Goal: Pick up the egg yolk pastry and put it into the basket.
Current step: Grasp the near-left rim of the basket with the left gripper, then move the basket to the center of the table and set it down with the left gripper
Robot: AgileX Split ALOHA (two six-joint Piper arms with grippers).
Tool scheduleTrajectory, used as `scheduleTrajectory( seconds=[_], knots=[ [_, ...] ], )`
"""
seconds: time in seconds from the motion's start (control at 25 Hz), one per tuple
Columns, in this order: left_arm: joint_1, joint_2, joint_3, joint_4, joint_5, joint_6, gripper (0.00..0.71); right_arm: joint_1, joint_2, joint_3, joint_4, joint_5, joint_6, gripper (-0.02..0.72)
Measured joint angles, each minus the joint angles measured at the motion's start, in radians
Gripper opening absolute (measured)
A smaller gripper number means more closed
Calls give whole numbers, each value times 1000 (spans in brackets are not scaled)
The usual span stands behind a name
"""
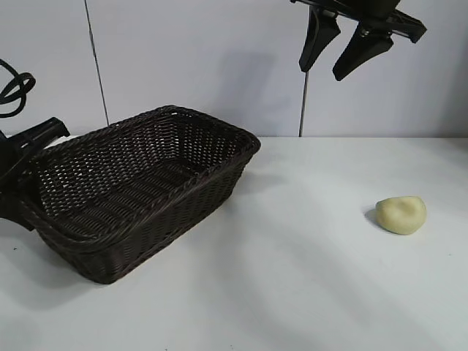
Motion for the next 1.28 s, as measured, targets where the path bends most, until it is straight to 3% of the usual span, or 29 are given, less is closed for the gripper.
scheduleTrajectory(
  seconds=[0.24, 0.44, 0.68, 1.28],
  knots=[
    [13, 0, -81, 6, 134, 30, 107, 0, 0, 0, 0, 0, 0, 381],
    [51, 3, -186, -11, 256, 194, 107, 0, 0, 0, 0, 0, 0, 381],
    [70, 5, -306, -100, 331, 468, 106, 0, 0, 0, 0, 0, 0, 381],
    [72, 5, -466, -98, 470, 719, 106, 0, 0, 0, 0, 0, 0, 381]
  ],
)
